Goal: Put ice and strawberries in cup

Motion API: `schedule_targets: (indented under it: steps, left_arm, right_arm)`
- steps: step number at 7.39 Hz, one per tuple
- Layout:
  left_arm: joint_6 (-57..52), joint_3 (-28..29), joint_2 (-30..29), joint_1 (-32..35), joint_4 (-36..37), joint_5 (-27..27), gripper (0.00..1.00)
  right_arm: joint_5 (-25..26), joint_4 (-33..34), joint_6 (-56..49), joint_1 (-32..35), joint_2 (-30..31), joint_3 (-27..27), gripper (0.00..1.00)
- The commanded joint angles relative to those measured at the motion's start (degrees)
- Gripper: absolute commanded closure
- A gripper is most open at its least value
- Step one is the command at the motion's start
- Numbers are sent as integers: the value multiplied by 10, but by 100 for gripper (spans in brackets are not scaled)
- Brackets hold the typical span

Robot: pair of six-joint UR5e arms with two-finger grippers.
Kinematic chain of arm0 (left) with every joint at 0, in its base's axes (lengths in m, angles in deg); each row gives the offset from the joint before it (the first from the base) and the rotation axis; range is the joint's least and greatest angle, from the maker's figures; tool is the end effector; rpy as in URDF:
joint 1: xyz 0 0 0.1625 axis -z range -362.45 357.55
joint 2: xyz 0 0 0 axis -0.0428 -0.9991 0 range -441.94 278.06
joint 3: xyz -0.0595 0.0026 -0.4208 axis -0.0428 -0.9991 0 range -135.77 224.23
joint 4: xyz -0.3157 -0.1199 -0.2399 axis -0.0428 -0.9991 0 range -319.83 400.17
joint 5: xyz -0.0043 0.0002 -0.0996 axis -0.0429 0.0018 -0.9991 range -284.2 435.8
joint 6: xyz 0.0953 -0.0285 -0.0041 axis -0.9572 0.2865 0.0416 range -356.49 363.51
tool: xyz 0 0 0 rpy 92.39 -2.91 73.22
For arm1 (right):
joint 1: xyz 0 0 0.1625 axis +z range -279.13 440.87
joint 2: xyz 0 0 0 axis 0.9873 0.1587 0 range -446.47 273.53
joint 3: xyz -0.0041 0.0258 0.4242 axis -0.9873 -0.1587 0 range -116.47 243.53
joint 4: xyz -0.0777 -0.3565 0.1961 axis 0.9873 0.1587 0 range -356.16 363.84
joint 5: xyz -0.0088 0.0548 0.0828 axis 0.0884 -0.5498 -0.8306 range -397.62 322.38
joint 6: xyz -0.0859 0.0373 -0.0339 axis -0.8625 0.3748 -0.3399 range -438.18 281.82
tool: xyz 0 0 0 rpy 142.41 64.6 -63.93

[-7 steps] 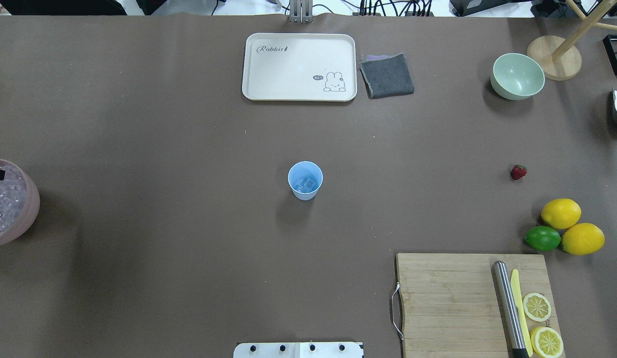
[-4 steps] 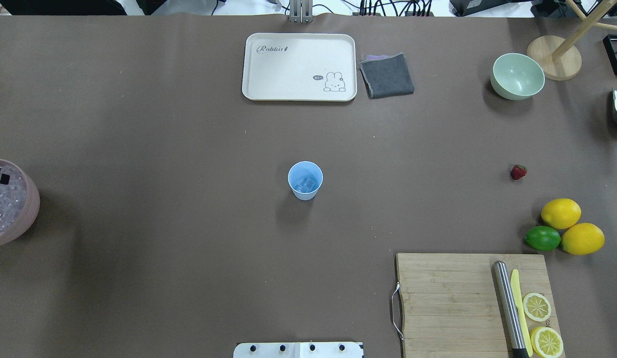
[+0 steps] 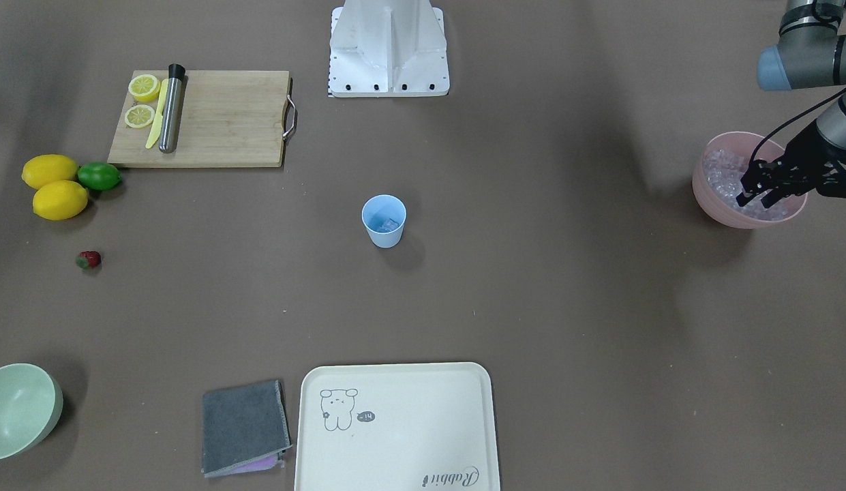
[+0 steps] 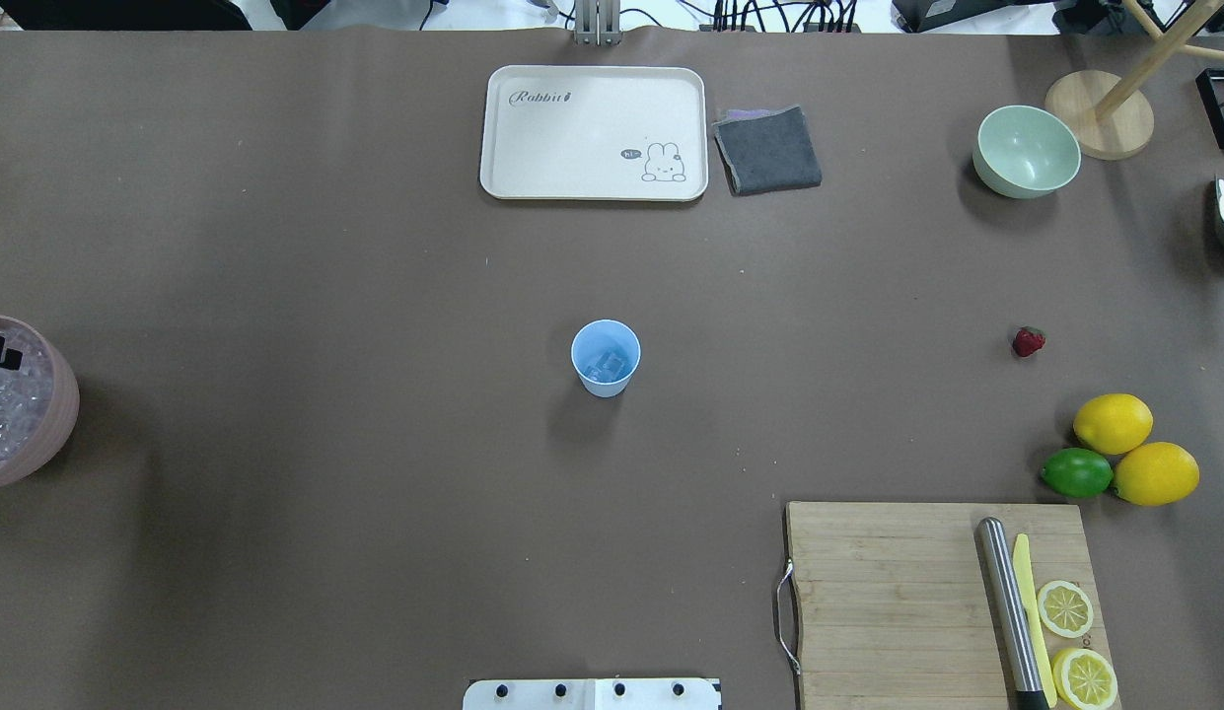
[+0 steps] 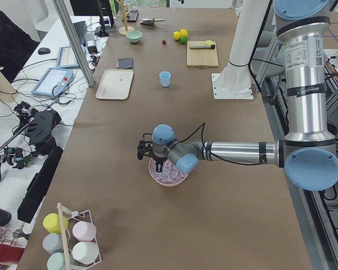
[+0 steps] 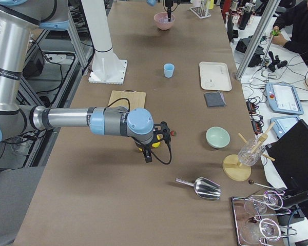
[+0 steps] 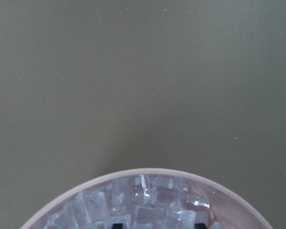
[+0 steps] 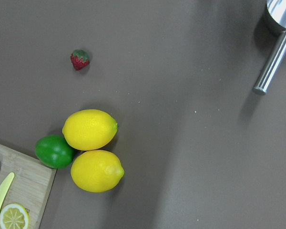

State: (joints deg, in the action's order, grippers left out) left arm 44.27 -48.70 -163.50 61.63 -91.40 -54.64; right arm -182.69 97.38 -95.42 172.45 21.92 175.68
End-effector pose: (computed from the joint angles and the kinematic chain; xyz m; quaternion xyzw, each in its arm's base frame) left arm 0.1363 -0.4375 0.6231 0.0621 0.4342 -0.0091 0.8986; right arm 0.0614 -0.3555 0.5967 0.0773 -0.4559 -0.1216 0.8783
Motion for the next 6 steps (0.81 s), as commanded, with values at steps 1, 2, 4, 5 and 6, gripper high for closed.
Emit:
schedule_targets:
  steps: [1,2,4,5,6]
  left_arm:
    - [1,0,3,0,-4,0,44]
    - [1,3,3,0,-5,0,46]
    - [3,4,3,0,-5,-1,48]
    - [5,4,4,0,-9,-1,50]
    - [6,2,5,0,-9,-3,64]
  right_arm:
    - [0,0,0,0,-1,0,0]
    - [0,0,0,0,-1,3,0]
    - [0,1,1,0,-1,4,0]
    - [0,1,1,0,-1,5,0]
    - [0,1,1,0,-1,4,0]
